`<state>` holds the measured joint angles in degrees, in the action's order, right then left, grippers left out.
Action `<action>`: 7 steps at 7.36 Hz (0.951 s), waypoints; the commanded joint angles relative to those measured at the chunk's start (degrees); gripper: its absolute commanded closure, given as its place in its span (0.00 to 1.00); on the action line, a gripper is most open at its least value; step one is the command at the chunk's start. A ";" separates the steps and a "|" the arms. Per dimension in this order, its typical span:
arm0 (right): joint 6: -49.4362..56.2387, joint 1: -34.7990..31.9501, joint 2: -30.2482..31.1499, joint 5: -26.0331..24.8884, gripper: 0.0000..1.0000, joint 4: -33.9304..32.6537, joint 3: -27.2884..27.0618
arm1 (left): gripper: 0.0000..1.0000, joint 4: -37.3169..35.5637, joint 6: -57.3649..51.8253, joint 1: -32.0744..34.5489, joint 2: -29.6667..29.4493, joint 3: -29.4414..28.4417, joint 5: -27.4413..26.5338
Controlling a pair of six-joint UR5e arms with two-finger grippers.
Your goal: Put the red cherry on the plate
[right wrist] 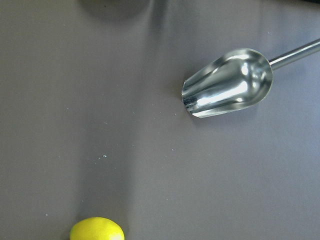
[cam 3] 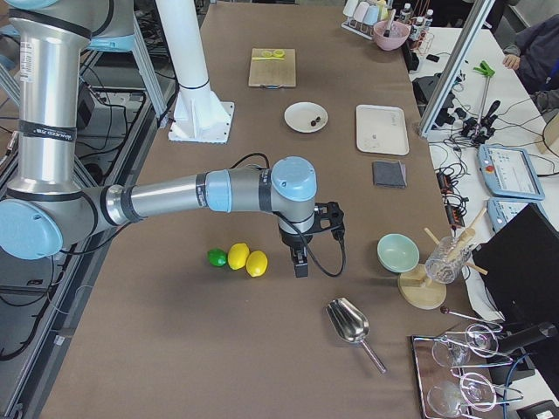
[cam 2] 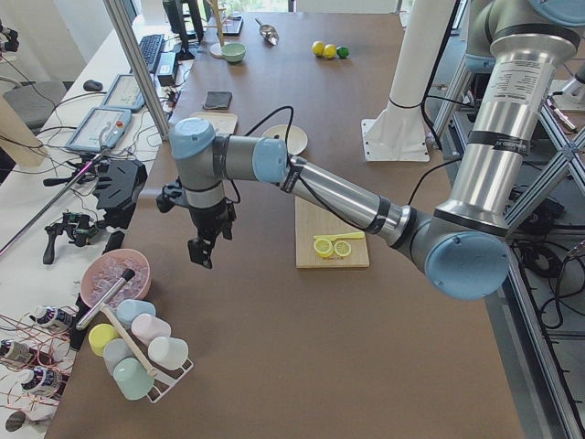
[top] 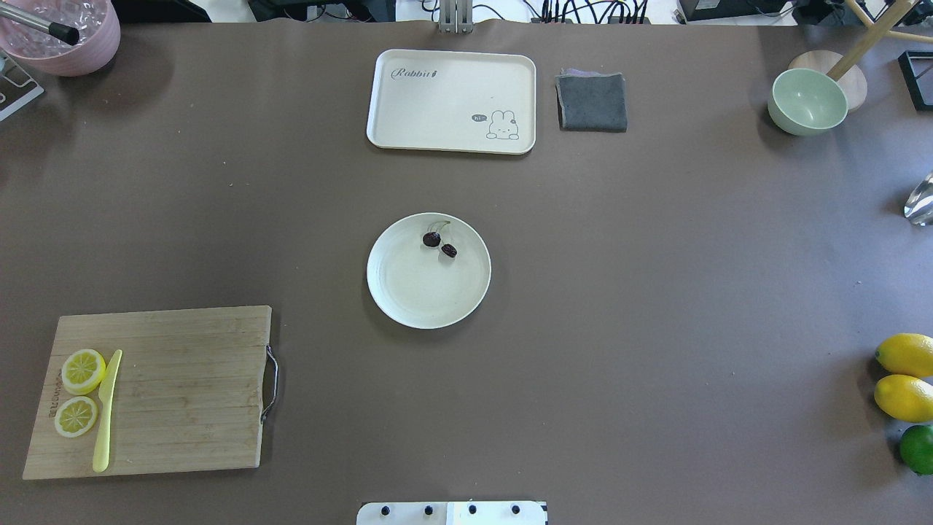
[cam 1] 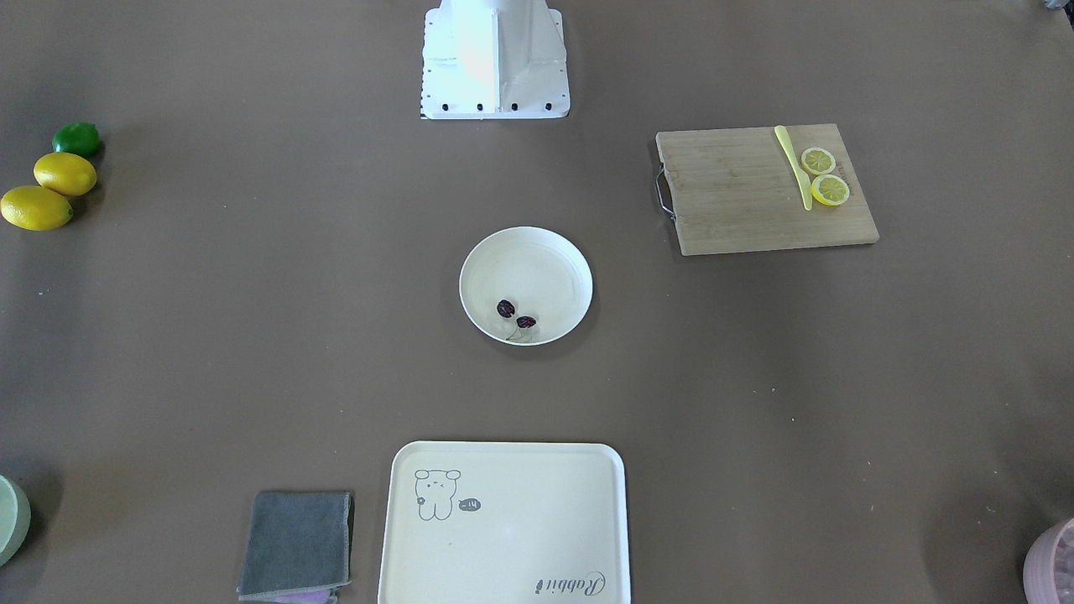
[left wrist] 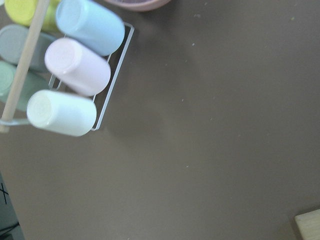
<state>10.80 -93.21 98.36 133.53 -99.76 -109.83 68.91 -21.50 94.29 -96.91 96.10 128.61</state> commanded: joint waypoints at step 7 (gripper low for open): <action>0.98 -0.48 0.69 -0.99 0.00 -0.17 3.66 | 0.02 7.11 9.90 0.98 6.82 0.49 2.97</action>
<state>11.76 -93.70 99.11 132.58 -99.95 -106.15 76.04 -11.59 95.27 -90.10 96.54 131.74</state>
